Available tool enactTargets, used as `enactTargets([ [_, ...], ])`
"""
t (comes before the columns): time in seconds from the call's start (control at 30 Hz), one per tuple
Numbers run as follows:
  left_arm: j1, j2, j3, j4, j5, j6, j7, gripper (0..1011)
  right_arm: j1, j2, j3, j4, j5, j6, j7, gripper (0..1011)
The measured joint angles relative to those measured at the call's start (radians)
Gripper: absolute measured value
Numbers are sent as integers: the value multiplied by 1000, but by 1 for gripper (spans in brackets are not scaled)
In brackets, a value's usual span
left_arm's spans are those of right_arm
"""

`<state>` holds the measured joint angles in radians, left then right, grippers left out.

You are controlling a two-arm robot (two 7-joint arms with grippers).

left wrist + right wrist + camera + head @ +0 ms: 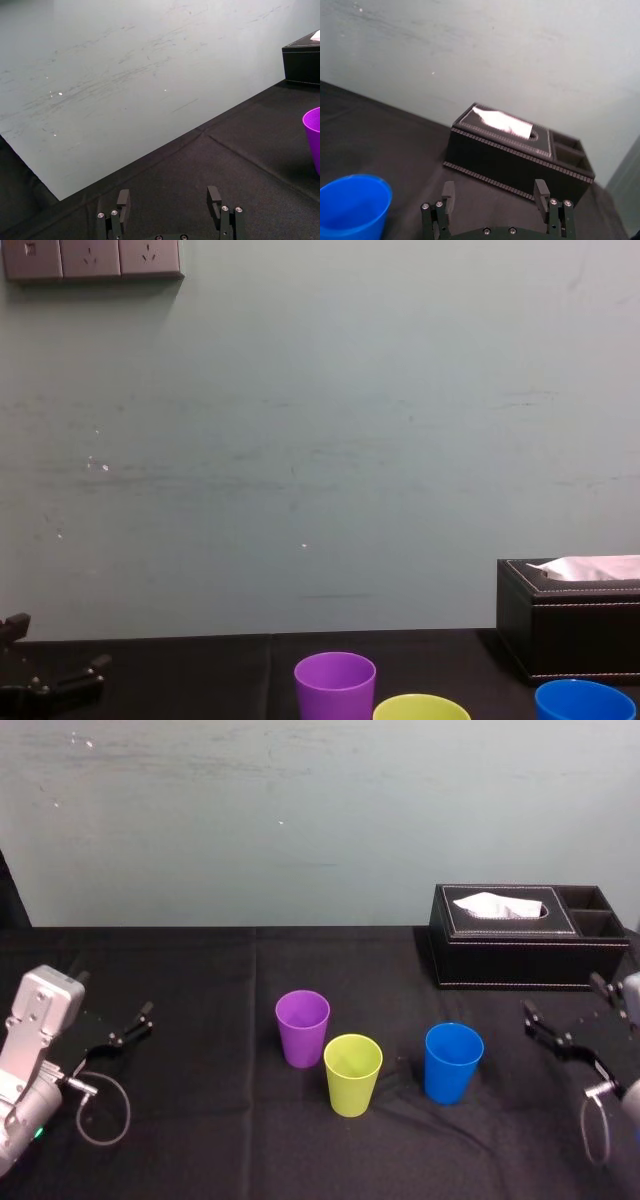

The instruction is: Stack the three plastic cups sequentially using one hand.

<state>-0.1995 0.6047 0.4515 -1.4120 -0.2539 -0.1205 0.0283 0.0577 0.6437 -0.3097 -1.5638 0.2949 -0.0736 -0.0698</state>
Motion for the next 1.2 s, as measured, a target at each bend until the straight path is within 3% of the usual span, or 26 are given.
enactTargets([
  [0.3, 0, 0, 0, 0, 0, 0, 0, 1000, -165, 62, 77, -138, 120, 80, 82, 1000],
  [0.53, 0, 0, 0, 0, 0, 0, 0, 1000, -252, 80, 97, -216, 179, 146, 143, 1000],
  [0.87, 0, 0, 0, 0, 0, 0, 0, 1000, -250, 57, 62, -254, 173, 222, 182, 1000],
  [1.2, 0, 0, 0, 0, 0, 0, 0, 1000, -189, -13, 24, -224, 110, 264, 175, 1000],
])
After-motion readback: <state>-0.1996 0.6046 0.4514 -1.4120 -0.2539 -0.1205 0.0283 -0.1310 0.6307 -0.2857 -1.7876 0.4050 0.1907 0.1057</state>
